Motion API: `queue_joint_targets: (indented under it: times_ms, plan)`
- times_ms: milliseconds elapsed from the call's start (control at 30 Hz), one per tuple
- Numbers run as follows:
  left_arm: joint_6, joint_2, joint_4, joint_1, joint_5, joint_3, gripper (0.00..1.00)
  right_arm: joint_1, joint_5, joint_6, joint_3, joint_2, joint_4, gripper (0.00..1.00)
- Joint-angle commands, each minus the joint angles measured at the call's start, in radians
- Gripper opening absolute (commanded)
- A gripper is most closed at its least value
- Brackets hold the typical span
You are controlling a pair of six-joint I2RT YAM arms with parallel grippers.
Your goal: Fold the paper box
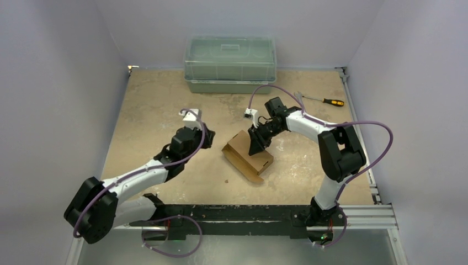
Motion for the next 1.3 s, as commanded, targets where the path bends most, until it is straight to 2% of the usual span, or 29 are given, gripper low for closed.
queue_joint_targets:
  times_ms: [0, 33, 67, 200, 467, 667, 867, 1267]
  plan:
    - [-0.307, -0.053, -0.168, 0.027, -0.106, -0.118, 0.15, 0.003, 0.174, -0.04, -0.029, 0.068, -0.006, 0.37]
    - [-0.35, -0.054, -0.152, 0.028, -0.079, -0.146, 0.02, 0.002, 0.174, -0.039, -0.029, 0.068, -0.006, 0.37]
    - [-0.389, -0.049, -0.128, 0.027, -0.049, -0.17, 0.0, 0.002, 0.174, -0.039, -0.029, 0.069, -0.006, 0.37]
    - [-0.517, 0.047, 0.045, 0.027, 0.079, -0.227, 0.0, 0.002, 0.177, -0.039, -0.029, 0.069, -0.004, 0.37]
    - [-0.626, 0.337, 0.241, 0.021, 0.202, -0.163, 0.0, 0.002, 0.178, -0.038, -0.029, 0.068, -0.006, 0.37]
    - [-0.661, 0.43, 0.242, 0.006, 0.24, -0.07, 0.0, 0.002, 0.176, -0.04, -0.028, 0.069, -0.005, 0.37]
    - [-0.605, 0.44, 0.137, 0.004, 0.219, 0.039, 0.0, 0.003, 0.174, -0.041, -0.028, 0.069, -0.007, 0.37]
    - [-0.425, 0.354, -0.075, 0.004, 0.182, 0.039, 0.0, 0.002, 0.17, -0.043, -0.025, 0.059, -0.009, 0.38]
